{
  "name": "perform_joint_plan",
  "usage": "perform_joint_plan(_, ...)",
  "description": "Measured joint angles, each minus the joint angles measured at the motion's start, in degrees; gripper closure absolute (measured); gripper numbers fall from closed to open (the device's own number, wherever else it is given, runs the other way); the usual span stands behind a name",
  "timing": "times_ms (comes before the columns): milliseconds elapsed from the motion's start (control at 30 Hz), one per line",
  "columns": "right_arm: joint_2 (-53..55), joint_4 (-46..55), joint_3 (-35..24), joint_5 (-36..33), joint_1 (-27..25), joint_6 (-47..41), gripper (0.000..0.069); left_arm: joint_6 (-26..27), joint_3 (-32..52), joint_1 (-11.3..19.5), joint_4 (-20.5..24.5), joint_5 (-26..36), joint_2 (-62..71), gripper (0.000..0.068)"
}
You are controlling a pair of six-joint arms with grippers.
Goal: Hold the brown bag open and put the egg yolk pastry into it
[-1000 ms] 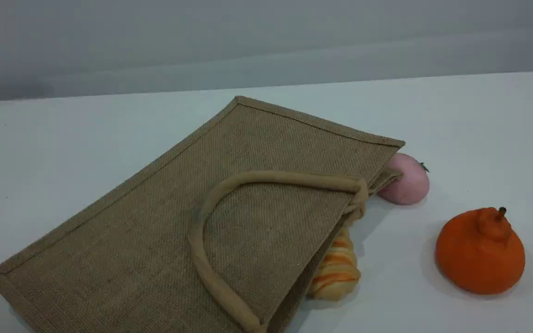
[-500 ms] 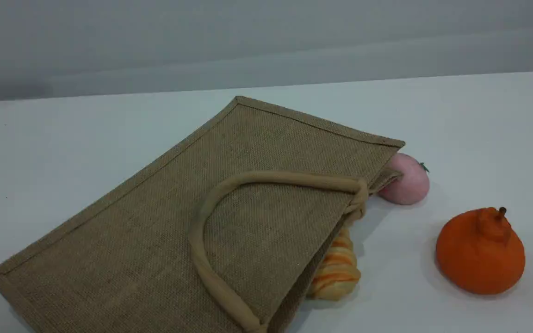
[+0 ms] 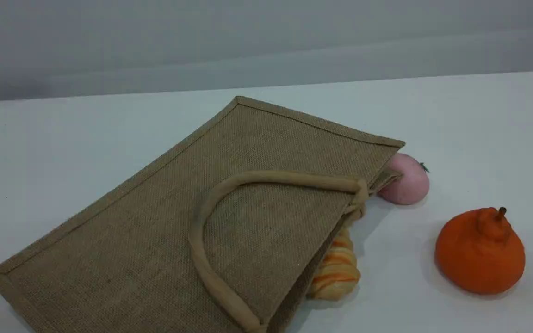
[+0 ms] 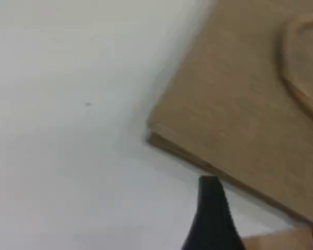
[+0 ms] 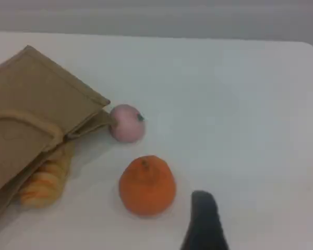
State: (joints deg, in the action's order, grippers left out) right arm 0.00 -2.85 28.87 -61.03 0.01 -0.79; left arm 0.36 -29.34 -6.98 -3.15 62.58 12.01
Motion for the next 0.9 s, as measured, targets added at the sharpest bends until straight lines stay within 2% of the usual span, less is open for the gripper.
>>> perform_joint_plan(67,0.0,0.0,0.0,0.0,0.0,0.0,0.0247,0.0,0.0,2.7,0.0,0.0,-1.62,0.0235)
perform_joint_plan(133,0.0,0.0,0.0,0.0,0.0,0.0,0.0247,0.0,0.0,4.11,0.0,0.0,-3.42,0.0235)
perform_joint_plan(533,0.0,0.0,0.0,0.0,0.0,0.0,0.0247,0.0,0.0,4.01,0.09,0.17,-11.78,0.0235)
perform_joint_plan(900,0.0,0.0,0.0,0.0,0.05,0.0,0.0247,0.0,-0.05,3.98,0.09,0.17,-12.01,0.0235)
